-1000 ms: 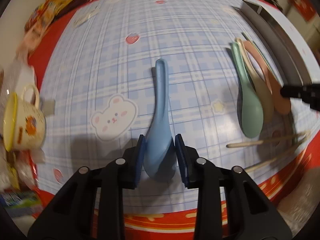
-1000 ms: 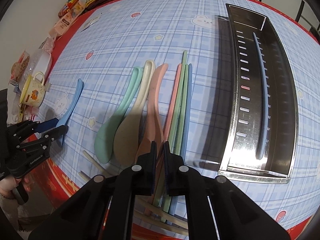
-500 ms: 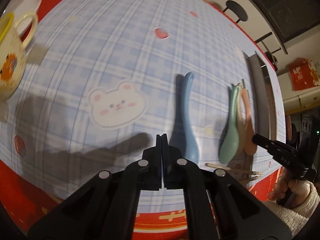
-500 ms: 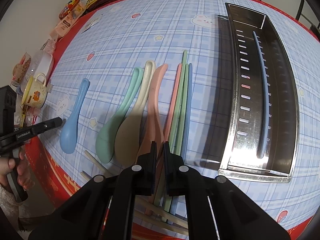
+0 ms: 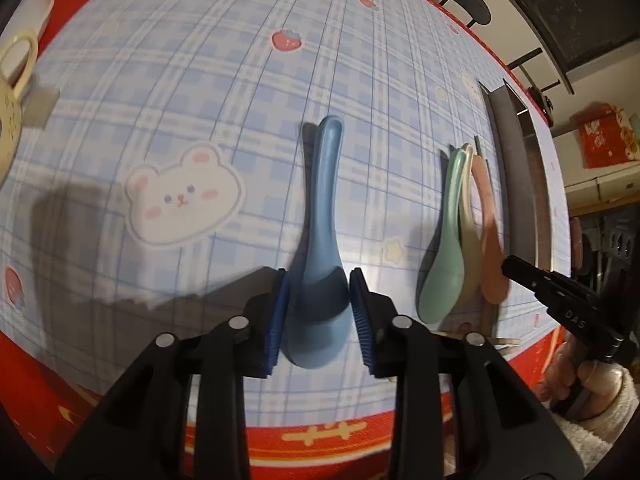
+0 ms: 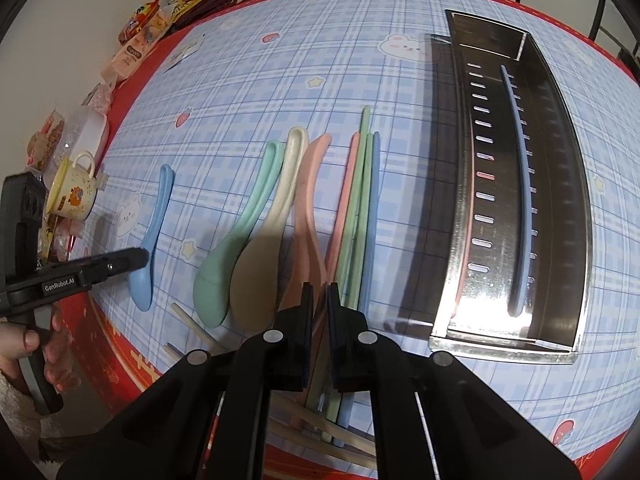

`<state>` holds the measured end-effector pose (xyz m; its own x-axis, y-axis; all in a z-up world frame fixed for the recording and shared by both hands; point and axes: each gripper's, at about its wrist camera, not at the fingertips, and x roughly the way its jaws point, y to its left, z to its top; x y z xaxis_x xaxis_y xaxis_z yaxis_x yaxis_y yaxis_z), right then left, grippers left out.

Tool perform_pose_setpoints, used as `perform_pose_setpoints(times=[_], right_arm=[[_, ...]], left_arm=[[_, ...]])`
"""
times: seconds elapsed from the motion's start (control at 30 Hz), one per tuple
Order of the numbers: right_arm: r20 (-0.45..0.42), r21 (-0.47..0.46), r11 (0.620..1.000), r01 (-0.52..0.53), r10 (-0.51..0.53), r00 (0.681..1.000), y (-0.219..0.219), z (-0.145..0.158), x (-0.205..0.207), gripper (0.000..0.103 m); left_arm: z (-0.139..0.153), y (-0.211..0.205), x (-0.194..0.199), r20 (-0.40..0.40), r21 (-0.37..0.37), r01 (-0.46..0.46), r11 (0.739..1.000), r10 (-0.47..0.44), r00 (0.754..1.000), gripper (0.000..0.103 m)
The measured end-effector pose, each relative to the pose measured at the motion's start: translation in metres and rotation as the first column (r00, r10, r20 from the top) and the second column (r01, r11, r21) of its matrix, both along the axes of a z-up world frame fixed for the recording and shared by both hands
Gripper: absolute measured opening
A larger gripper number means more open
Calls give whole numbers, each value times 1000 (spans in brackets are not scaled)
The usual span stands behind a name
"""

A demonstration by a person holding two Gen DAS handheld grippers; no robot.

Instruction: Organize utensils

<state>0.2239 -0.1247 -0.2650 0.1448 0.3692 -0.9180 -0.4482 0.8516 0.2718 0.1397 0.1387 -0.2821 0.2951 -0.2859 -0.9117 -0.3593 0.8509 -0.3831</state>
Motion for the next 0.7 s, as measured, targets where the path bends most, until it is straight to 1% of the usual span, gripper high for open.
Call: perform_pose_setpoints(times=[0.13,0.23,0.3,0.4,0.5,0.6,0.67,0.7], right_arm=[[1,12,1000,5,-5,1000,-2,2,1,7],[4,17,1000,-3,2,1000,0,3,0,7],[5,16,1000,-5,5,1000,2,4,0,7],[4,16,1000,-7,7,1000,4,3,-1,7],[3,12,1000,-8,8,1000,5,3,-1,7],[2,10,1000,-8,8,1000,5,2,-1,7],[2,12,1000,-8,8,1000,4,2,-1,7],[2,13,1000,-8,8,1000,4,3,-1,7]], left_arm=[[-6,4,-8,-13,-117,-54,992,53,998,29],[-9,-3,-11,-11,-144,-54,988,53,999,27],[-11,-7,-13,-5,-175,-52,983,52,999,26],[-13,-13,-12,18,-229,-69,971,75,997,21],[-15,-22,-9,33,-209,-70,975,79,996,22],[-13,-29,-5,35,-162,-36,986,42,999,22],[-7,-32,-2,40,-104,-25,994,29,999,14],[-3,-33,-1,41,-67,-23,998,26,999,13]])
